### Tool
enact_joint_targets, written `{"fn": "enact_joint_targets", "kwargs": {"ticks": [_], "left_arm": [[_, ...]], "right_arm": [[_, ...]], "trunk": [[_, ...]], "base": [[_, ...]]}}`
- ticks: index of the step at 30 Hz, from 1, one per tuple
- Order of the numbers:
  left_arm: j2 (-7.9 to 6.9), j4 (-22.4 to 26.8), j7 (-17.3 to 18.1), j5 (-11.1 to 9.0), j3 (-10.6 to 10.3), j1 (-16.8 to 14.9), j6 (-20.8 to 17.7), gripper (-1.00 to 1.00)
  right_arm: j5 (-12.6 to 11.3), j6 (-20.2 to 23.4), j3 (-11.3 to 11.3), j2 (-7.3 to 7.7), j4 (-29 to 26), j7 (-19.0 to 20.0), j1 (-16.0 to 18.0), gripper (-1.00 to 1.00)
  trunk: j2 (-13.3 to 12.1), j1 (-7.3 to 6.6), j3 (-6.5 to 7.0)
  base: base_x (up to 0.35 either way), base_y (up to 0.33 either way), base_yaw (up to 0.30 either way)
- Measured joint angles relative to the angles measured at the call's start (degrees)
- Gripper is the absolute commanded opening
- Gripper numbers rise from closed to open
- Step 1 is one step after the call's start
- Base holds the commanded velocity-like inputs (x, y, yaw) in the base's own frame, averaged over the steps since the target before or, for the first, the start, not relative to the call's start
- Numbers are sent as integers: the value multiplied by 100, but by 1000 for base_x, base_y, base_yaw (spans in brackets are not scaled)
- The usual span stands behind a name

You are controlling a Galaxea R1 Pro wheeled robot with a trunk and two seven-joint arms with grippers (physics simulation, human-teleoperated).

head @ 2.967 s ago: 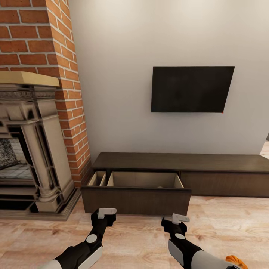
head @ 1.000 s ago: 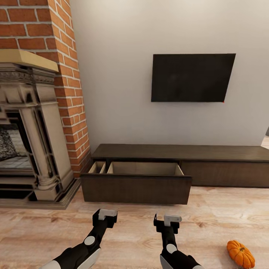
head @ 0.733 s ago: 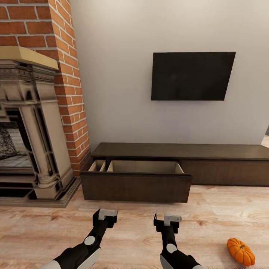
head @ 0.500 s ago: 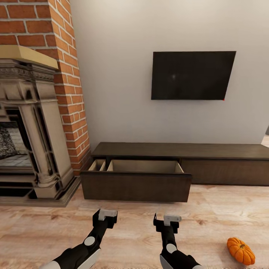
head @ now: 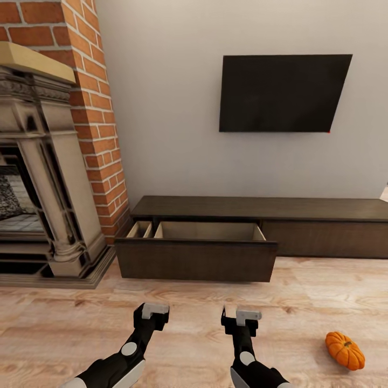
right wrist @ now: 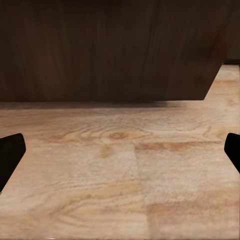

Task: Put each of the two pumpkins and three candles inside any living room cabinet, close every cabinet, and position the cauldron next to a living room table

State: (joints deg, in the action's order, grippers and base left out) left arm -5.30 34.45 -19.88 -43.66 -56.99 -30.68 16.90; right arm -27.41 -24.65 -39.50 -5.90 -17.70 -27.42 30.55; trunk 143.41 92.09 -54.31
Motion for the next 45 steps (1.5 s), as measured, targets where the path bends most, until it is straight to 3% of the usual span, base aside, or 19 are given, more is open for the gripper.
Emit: {"fn": "enact_joint_targets", "kwargs": {"ticks": [5,17,45], "left_arm": [[0,-1,0,0,0,0,3,100],[0,2,0,-1,0,0,7,100],[0,-10,3,-6,0,0,4,100]], "right_arm": [[-15,3,0,-1,5,0,0,100],[-28,13,0,-3,9,7,-1,100],[-33,22,0,-9,9,9,-1,100]], "trunk": [[7,13,-111],[7,11,-112],[7,9,-111]], "base": [[0,0,0],[29,0,0],[321,0,0]]}}
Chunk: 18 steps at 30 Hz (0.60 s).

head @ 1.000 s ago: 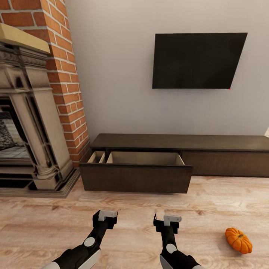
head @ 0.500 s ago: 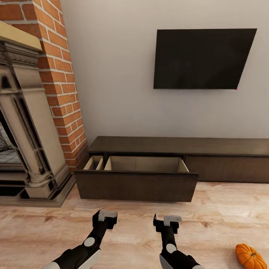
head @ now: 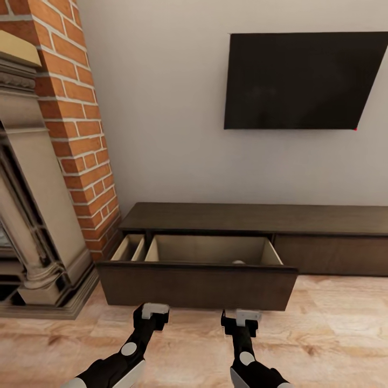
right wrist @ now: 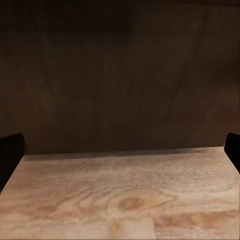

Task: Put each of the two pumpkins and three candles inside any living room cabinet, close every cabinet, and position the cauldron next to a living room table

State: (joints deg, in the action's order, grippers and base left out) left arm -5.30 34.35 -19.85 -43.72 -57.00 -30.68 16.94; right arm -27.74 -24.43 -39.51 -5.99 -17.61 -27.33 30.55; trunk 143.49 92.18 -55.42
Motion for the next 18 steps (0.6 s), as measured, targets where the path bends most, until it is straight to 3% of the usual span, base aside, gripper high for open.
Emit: {"fn": "enact_joint_targets", "kwargs": {"ticks": [7,18], "left_arm": [[0,-3,2,-2,0,0,0,100],[8,2,-1,-7,3,0,-2,100]], "right_arm": [[-3,2,-1,0,2,0,2,100],[-5,9,-7,0,7,0,-1,100]], "trunk": [[0,1,0],[0,3,0]], "base": [[266,0,0],[37,0,0]]}}
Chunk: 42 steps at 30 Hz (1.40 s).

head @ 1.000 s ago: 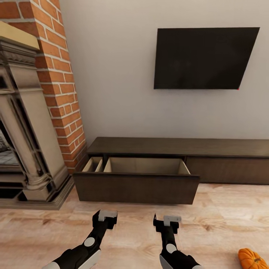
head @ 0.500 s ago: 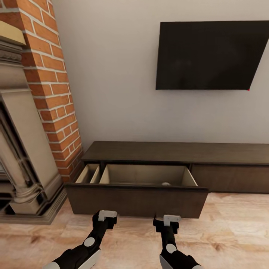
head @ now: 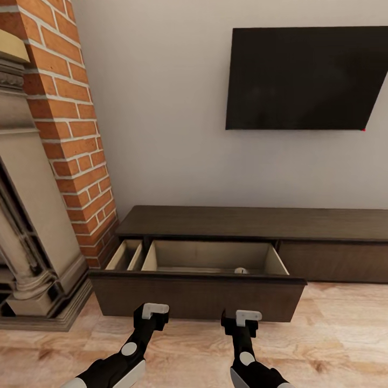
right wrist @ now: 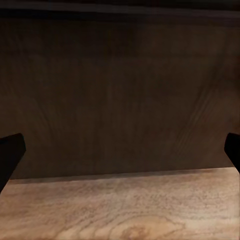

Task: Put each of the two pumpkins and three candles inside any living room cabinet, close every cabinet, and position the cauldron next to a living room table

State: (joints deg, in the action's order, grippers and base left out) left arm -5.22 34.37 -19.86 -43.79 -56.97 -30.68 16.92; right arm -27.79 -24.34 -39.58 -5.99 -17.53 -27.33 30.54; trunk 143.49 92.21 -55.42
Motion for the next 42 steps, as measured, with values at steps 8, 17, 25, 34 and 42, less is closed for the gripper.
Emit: {"fn": "enact_joint_targets", "kwargs": {"ticks": [8,17,25,34,42], "left_arm": [[1,-1,4,2,3,0,-7,100],[1,-5,7,-5,6,0,-6,100],[-3,0,27,-8,3,0,0,100],[1,-8,41,2,6,0,-18,100],[1,-9,42,3,6,0,-20,100]], "right_arm": [[-1,0,-1,0,1,6,0,100],[-1,0,-1,0,1,9,0,100],[0,2,-6,0,1,9,1,100],[0,1,-7,0,1,9,2,100],[0,3,-6,0,1,9,2,100]], "trunk": [[10,21,-177],[22,44,-376],[23,44,-377],[23,41,-377],[23,42,-377]], "base": [[1,0,0],[0,0,0],[0,0,0],[198,0,0],[251,0,0]]}}
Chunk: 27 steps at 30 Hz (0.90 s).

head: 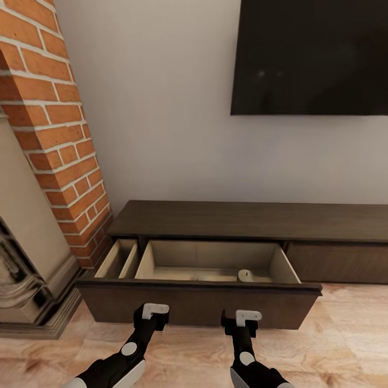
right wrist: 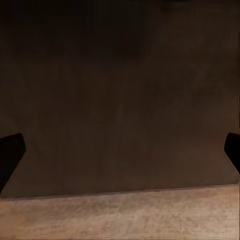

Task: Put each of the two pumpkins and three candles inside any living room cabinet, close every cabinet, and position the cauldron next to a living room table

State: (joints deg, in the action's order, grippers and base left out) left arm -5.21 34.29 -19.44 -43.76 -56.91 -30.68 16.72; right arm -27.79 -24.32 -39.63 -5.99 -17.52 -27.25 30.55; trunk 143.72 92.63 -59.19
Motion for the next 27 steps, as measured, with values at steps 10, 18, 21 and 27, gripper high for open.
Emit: {"fn": "enact_joint_targets", "kwargs": {"ticks": [10,18,21,27], "left_arm": [[0,0,0,0,0,0,8,100],[0,0,2,-9,0,0,13,100],[0,2,6,-23,0,0,14,100],[0,7,9,-20,-1,0,14,100]], "right_arm": [[0,0,-2,0,0,0,-2,100],[0,2,-5,-1,0,0,-1,100],[0,1,-5,-2,0,0,-1,100],[-1,0,-4,-3,0,0,-1,100]], "trunk": [[0,1,0],[0,2,0],[0,2,0],[2,7,-44]], "base": [[93,0,0],[25,0,0],[5,0,0],[1,0,0]]}}
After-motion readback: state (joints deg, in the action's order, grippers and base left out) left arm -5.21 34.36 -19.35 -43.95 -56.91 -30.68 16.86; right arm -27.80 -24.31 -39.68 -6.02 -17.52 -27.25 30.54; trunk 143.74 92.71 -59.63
